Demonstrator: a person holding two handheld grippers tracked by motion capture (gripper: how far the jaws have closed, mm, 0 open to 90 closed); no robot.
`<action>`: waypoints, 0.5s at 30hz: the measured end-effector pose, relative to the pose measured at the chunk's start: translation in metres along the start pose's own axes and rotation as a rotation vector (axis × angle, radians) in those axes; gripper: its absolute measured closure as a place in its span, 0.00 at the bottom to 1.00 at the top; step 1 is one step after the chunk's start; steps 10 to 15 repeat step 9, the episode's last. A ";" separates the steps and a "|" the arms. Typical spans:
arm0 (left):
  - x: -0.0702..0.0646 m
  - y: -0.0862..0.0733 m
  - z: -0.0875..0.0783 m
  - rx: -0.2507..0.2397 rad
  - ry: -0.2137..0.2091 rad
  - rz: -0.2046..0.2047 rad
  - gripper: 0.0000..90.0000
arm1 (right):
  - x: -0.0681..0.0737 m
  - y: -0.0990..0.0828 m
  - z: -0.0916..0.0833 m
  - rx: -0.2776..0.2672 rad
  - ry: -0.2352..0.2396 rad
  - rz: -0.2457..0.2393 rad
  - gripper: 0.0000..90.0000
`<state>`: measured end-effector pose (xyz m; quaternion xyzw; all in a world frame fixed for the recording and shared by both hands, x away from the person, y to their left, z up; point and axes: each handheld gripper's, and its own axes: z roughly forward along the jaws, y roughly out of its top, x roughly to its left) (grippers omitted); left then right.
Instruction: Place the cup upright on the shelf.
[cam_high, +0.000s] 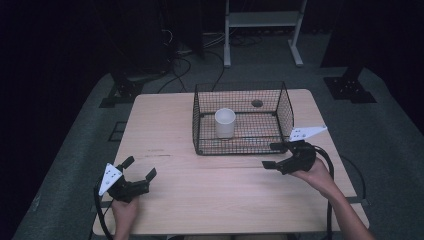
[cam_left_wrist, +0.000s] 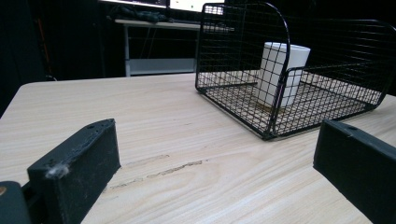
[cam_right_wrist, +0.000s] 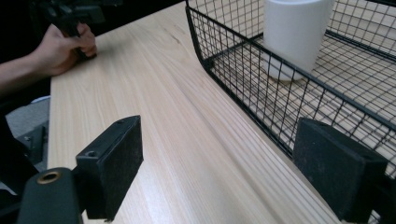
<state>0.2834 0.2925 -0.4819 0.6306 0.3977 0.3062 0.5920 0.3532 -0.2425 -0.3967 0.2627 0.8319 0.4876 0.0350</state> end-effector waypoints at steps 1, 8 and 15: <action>0.000 0.000 0.000 0.001 -0.001 0.001 0.00 | 0.001 -0.002 0.000 0.000 -0.003 0.001 0.17; 0.000 0.000 0.000 0.000 0.004 0.000 0.00 | 0.020 -0.023 0.000 -0.046 -0.037 -0.003 0.15; 0.000 0.000 0.000 0.000 0.006 0.000 0.00 | 0.025 -0.027 -0.001 -0.073 -0.035 0.002 0.15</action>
